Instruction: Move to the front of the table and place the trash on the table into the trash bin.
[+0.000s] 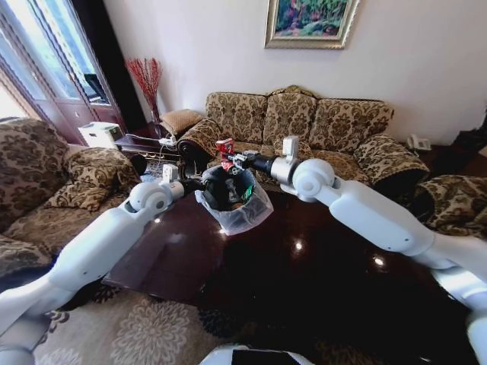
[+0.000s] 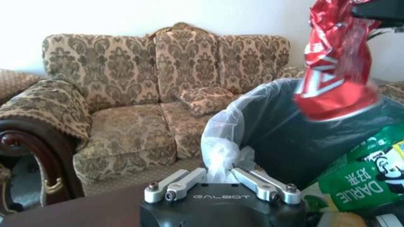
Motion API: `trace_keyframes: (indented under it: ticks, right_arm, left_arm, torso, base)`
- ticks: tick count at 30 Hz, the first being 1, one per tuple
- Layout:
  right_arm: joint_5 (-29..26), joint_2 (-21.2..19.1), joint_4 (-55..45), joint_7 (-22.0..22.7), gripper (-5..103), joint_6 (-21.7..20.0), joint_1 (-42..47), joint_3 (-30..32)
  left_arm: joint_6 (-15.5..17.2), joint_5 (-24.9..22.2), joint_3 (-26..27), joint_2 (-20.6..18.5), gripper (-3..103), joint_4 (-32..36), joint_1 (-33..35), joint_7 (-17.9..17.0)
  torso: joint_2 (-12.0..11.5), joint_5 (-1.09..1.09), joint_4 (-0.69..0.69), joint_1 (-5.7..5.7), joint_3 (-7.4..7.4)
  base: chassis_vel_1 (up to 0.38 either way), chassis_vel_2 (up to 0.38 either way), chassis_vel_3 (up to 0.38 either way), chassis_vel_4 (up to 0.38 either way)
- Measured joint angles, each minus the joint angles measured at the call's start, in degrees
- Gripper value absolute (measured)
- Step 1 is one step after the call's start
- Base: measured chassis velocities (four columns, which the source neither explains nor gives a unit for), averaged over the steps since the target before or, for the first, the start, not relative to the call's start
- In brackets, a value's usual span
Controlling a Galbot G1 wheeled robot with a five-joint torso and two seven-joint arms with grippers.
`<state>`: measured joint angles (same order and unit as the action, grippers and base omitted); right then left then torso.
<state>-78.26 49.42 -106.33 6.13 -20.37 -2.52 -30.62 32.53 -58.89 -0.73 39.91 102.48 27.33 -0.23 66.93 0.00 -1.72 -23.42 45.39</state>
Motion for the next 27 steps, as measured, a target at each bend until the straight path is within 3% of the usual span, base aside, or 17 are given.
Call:
trace_keyframes:
  ticks: [2, 3, 4, 9, 11, 13, 19, 22, 24, 27]
  right_arm:
    - [-0.23, 0.24, -0.66, 1.09, 60, 0.79, 1.20, 1.80]
    - [-0.58, 0.12, -0.94, 1.59, 66, 1.10, 1.68, 2.56]
    - [-0.58, 0.12, -0.94, 1.59, 66, 1.10, 1.68, 2.56]
    - [-3.27, -1.96, -3.78, 3.33, 88, 1.15, 2.56, 4.35]
    - [-3.82, -2.28, -4.42, 3.72, 88, 1.04, 2.57, 4.57]
    - [-4.27, -2.70, -5.16, 4.32, 97, 0.99, 2.57, 4.65]
    - [-4.26, -2.80, -4.79, 6.65, 100, 1.49, 4.03, 7.79]
    - [-4.34, -6.02, -7.50, 8.73, 100, -0.26, 9.61, 15.60]
    - [-3.13, -7.60, -8.72, 8.82, 100, -1.16, 12.49, 18.92]
    - [7.58, -13.92, -12.53, 8.72, 100, -0.89, 27.19, 29.48]
  left_arm:
    - [0.10, -0.01, 0.00, 0.16, 2, 0.91, -0.07, -1.78]
    - [0.15, -0.05, 0.00, 0.03, 2, 1.20, 0.03, -1.94]
    - [0.15, -0.05, 0.00, 0.03, 2, 1.20, 0.03, -1.94]
    - [0.20, -0.11, 0.22, -0.30, 2, 1.50, 0.18, -2.12]
    - [0.21, -0.13, 0.24, -0.27, 2, 1.53, 0.18, -2.14]
    - [0.27, -0.15, 0.24, -0.21, 2, 1.81, 0.17, -2.23]
    - [0.51, -0.30, 1.40, -0.43, 2, 3.81, 1.46, -2.99]
    - [-0.84, 8.61, 5.29, -1.04, 2, 3.96, 6.79, -1.71]
    - [-1.56, 10.78, 6.77, -1.25, 2, 3.82, 8.89, -1.58]
    - [-1.73, 12.05, 16.47, -0.29, 2, 7.57, 18.56, -2.56]
  torso:
    - [0.00, 0.00, -0.02, 0.00, 0.00]
    - [0.00, 0.01, 0.01, 0.00, 0.00]
    - [0.00, 0.01, 0.01, 0.00, 0.00]
    - [0.00, 0.02, 0.00, 0.00, 0.00]
    - [0.00, 0.00, 0.00, 0.00, 0.00]
    - [0.00, 0.00, 0.00, 0.00, 0.00]
    - [0.00, 0.01, 0.01, 0.00, 0.00]
    - [0.00, -0.01, -0.01, 0.00, 0.00]
    - [0.00, 0.02, -0.02, 0.00, 0.00]
    - [0.00, 0.01, 0.03, 0.00, 0.01]
  base:
    - [0.000, 0.000, 0.000, 0.000]
    - [0.000, 0.000, 0.000, 0.000]
    - [0.000, 0.000, 0.000, 0.000]
    - [0.000, 0.000, 0.000, 0.000]
    - [0.000, 0.000, 0.000, 0.000]
    - [0.000, 0.000, 0.000, 0.000]
    - [0.000, 0.000, 0.000, 0.000]
    - [0.000, 0.000, 0.000, 0.000]
    - [0.000, 0.000, 0.000, 0.000]
    - [0.000, 0.000, 0.000, 0.000]
